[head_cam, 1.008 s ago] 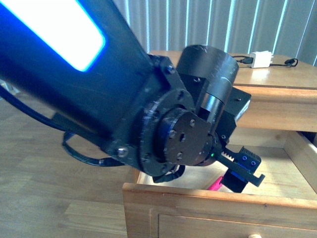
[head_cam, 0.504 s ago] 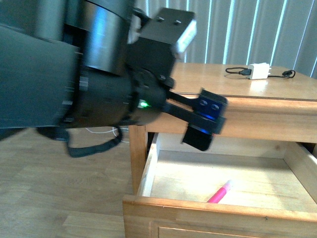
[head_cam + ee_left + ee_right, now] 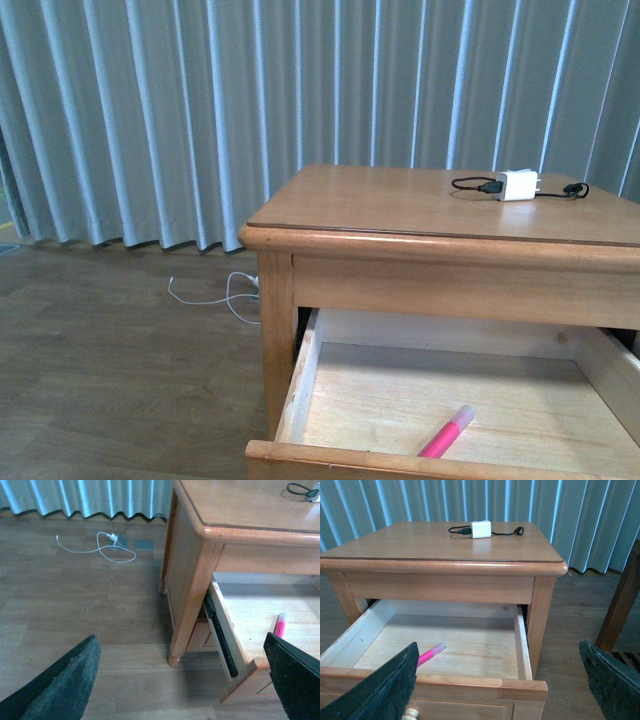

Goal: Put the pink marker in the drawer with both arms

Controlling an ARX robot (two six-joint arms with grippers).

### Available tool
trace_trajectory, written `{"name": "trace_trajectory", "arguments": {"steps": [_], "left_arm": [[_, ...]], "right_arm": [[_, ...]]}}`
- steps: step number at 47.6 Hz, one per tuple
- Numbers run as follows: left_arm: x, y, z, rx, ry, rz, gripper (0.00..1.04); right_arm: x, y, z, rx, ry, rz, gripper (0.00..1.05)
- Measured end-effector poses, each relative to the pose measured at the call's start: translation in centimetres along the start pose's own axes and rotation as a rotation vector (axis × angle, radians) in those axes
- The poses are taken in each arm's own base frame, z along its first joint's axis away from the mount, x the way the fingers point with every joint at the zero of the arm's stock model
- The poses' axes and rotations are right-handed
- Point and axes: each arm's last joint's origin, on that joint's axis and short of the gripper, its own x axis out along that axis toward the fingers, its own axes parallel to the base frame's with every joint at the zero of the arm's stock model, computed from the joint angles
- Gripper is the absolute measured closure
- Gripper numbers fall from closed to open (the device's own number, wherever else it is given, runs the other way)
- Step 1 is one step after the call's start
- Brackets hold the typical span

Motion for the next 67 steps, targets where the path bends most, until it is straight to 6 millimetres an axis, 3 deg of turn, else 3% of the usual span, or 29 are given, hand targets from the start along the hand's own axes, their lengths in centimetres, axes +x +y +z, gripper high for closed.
{"name": "trace_trajectory", "arguments": {"steps": [9,21,26,40,67], "left_arm": [[-1.8,0.5,-2.4,-0.041,0.006,0.035,0.06],[-1.9,0.6,-2.6,-0.04,0.006,0.046,0.07],[-2.3,1.2,-3.3,0.042,-0.178,0.162,0.33],[-3.4,1.1,-4.6,0.071,-0.192,0.161,1.01],[-4.5,1.0,-5.2,0.077,-0.219,0.16,1.01]], "right_arm": [[0.0,0.0,0.0,0.0,0.0,0.0,0.09],[0.0,0.0,0.0,0.0,0.0,0.0,0.09],[0.0,0.0,0.0,0.0,0.0,0.0,0.09],[0.0,0.0,0.0,0.0,0.0,0.0,0.09],[0.0,0.0,0.0,0.0,0.0,0.0,0.09]]}}
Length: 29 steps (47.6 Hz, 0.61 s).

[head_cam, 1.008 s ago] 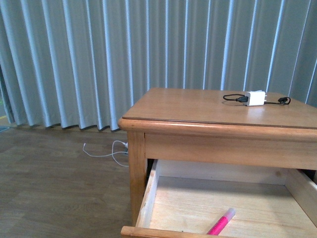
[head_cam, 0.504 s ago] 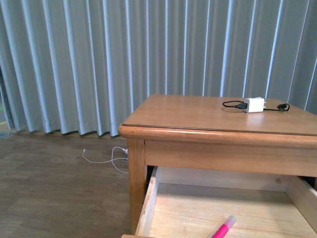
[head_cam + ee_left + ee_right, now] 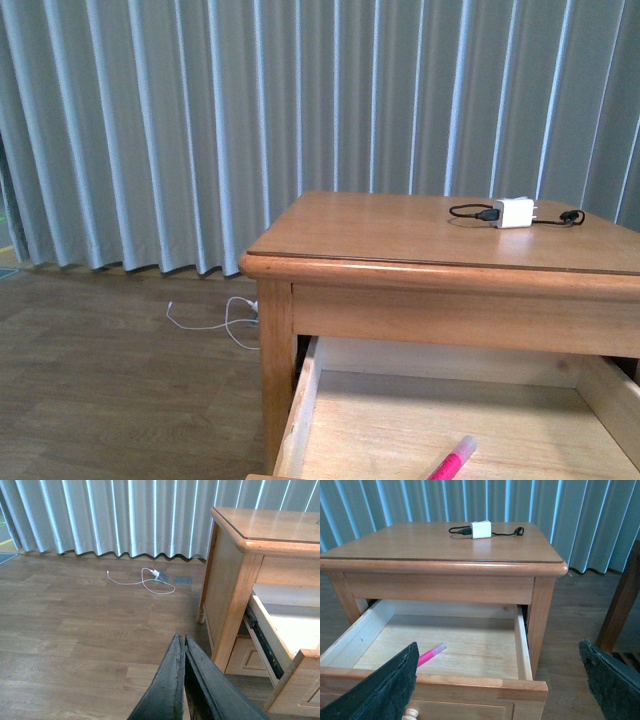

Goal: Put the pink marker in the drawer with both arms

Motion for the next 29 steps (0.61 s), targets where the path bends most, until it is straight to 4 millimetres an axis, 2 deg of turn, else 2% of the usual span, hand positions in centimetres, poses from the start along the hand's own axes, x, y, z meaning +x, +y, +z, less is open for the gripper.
{"name": "trace_trajectory", "arguments": {"steps": [5,18,23,29], "left_arm": [[-1.0,0.0,-0.3,0.0,0.013,0.0,1.01],[-1.1,0.0,-0.3,0.0,0.006,0.0,1.01],[-1.1,0.0,-0.3,0.0,0.006,0.0,0.82],[-1.1,0.0,-0.3,0.0,0.006,0.0,0.54]], "right_arm": [[0.0,0.0,0.0,0.0,0.0,0.0,0.09],[0.0,0.0,0.0,0.0,0.0,0.0,0.09],[0.0,0.0,0.0,0.005,0.007,-0.007,0.09],[0.3,0.7,-1.0,0.056,0.301,-0.013,0.09]]}}
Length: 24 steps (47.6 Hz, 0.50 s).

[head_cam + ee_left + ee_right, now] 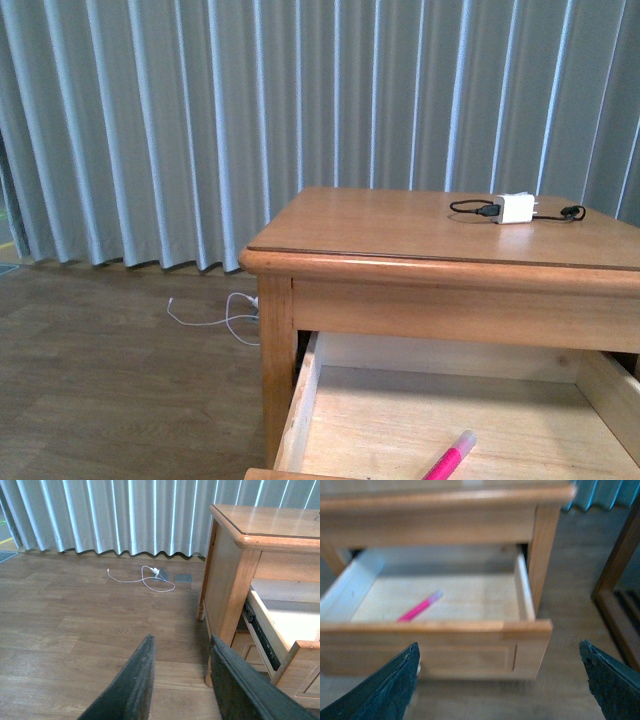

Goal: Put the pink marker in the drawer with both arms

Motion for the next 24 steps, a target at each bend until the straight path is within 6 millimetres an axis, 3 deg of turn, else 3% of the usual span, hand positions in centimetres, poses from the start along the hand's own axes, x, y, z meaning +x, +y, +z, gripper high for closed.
{"name": "trace_trajectory", "arguments": {"steps": [4,13,24], "left_arm": [[0.0,0.0,0.0,0.0,0.0,0.0,0.34],[0.0,0.0,0.0,0.0,0.0,0.0,0.05],[0.0,0.0,0.0,0.0,0.0,0.0,0.06]], "right_arm": [[0.9,0.8,-0.7,0.029,0.188,0.079,0.09],[3.0,2.1,-0.6,0.089,0.375,0.179,0.09],[6.7,3.6,-0.5,0.101,0.484,0.179,0.09]]}}
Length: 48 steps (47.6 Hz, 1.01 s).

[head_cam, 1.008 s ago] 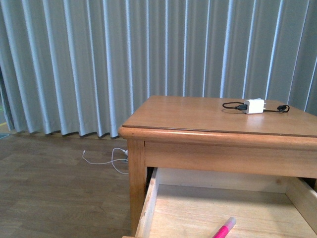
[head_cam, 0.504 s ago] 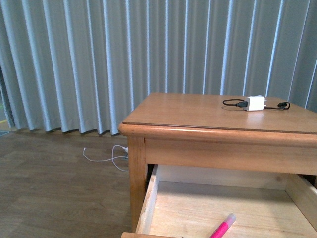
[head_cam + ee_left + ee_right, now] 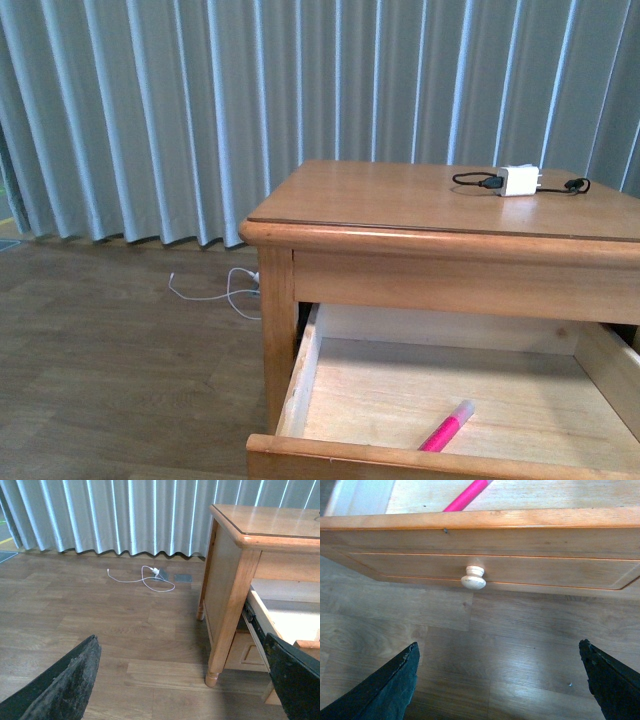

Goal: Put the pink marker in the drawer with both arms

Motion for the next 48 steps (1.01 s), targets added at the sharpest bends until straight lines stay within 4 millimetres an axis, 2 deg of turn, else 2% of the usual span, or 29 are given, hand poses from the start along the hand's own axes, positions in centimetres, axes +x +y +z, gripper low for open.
{"name": "trace_trajectory", "arguments": {"steps": [11,25,35,48], "left_arm": [[0.0,0.0,0.0,0.0,0.0,0.0,0.06],[0.0,0.0,0.0,0.0,0.0,0.0,0.06],[0.0,0.0,0.0,0.0,0.0,0.0,0.06],[0.0,0.0,0.0,0.0,0.0,0.0,0.06]], "right_arm": [[4.5,0.7,1.7,0.025,0.084,-0.034,0.09],[9.1,-0.5,4.3,0.073,0.092,-0.154,0.09],[11.3,-0.8,7.2,0.058,-0.037,-0.215,0.09],[14.6,-1.7,8.9,0.088,-0.158,-0.206,0.09]]}}
